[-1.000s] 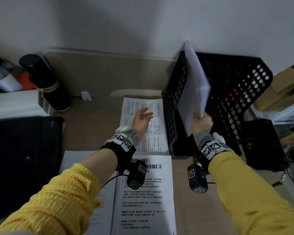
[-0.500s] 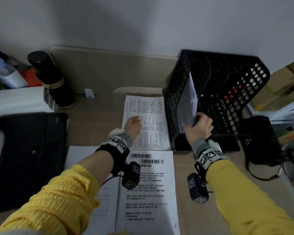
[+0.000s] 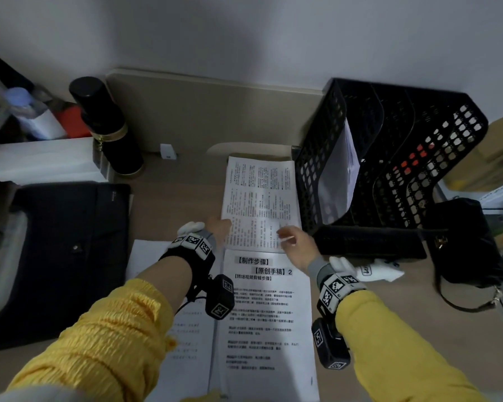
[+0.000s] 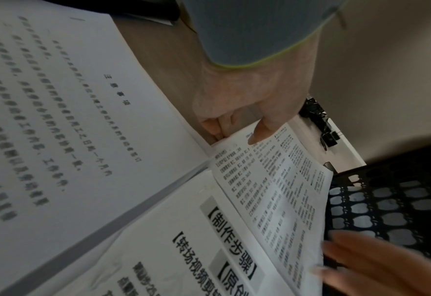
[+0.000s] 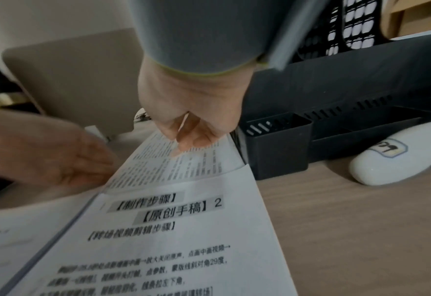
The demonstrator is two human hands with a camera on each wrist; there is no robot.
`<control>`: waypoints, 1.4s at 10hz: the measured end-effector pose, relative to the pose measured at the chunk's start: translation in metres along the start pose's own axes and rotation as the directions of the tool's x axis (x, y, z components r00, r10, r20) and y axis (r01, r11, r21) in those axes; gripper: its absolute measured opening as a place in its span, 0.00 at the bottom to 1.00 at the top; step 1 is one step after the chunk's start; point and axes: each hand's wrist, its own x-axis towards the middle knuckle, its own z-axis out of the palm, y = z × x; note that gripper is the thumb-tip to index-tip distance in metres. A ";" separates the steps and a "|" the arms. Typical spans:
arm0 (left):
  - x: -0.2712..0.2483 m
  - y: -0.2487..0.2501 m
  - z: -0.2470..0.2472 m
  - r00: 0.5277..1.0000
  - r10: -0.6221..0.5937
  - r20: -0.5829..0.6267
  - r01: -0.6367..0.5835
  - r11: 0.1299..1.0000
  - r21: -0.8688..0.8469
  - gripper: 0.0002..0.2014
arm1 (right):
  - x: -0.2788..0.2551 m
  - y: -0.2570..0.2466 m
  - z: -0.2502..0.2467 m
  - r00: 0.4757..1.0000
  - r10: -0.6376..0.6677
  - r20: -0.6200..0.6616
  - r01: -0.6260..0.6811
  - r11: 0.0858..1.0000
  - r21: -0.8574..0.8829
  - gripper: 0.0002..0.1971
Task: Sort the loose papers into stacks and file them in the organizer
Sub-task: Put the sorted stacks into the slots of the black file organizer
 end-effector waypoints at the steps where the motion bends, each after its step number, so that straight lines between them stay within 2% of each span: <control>1: 0.008 0.006 -0.006 0.997 -0.082 0.013 0.083 0.994 -0.072 0.15 | 0.018 0.012 0.018 0.973 0.141 0.181 -0.115 0.983 -0.147 0.21; 2: 0.016 0.007 -0.007 0.990 -0.122 0.070 0.129 0.985 -0.114 0.16 | 0.026 0.027 0.030 0.949 0.234 0.213 -0.197 0.964 -0.181 0.20; 3: 0.019 0.004 -0.004 0.984 -0.100 0.146 0.122 0.981 -0.150 0.07 | 0.033 0.038 0.037 0.947 0.251 0.202 -0.231 0.966 -0.118 0.18; 4: 0.025 0.004 0.000 0.982 -0.035 0.183 0.067 0.983 -0.172 0.10 | 0.037 0.038 0.040 0.954 0.254 0.161 -0.234 0.963 -0.134 0.18; 5: 0.025 0.011 0.003 0.993 0.005 0.122 0.015 0.987 -0.159 0.18 | 0.040 0.038 0.040 0.958 0.244 0.150 -0.219 0.961 -0.167 0.17; 6: 0.022 0.022 0.007 0.996 0.046 0.077 -0.027 0.973 -0.227 0.24 | 0.041 0.037 0.039 0.957 0.244 0.155 -0.214 0.958 -0.190 0.16; 7: 0.020 0.030 0.010 0.990 0.105 0.092 -0.079 0.966 -0.247 0.25 | 0.042 0.035 0.038 0.957 0.244 0.155 -0.209 0.955 -0.211 0.14; 8: 0.018 0.038 0.012 0.967 0.199 0.160 -0.173 0.971 -0.164 0.20 | 0.041 0.031 0.037 0.953 0.251 0.168 -0.213 0.953 -0.218 0.14; 9: 0.012 0.048 0.011 0.952 0.277 0.129 -0.260 0.956 -0.137 0.18 | 0.041 0.028 0.037 0.954 0.251 0.164 -0.217 0.955 -0.202 0.13; 11: -0.010 0.070 -0.010 0.924 0.383 0.017 -0.368 0.898 -0.243 0.16 | 0.034 0.018 0.031 0.961 0.251 0.120 -0.230 0.960 -0.162 0.10; 12: -0.025 0.074 -0.035 0.932 0.362 0.005 -0.333 0.863 -0.379 0.14 | 0.029 0.007 0.020 0.963 0.254 0.087 -0.240 0.960 -0.141 0.16; 13: -0.034 0.076 -0.059 0.943 0.331 0.035 -0.256 0.788 -0.561 0.17 | 0.033 -0.006 0.008 0.959 0.285 0.010 -0.284 0.957 -0.052 0.22; 14: -0.049 0.071 -0.087 0.944 0.321 0.073 -0.218 0.777 -0.591 0.17 | 0.023 -0.031 0.001 0.930 0.367 -0.004 -0.361 0.918 0.166 0.32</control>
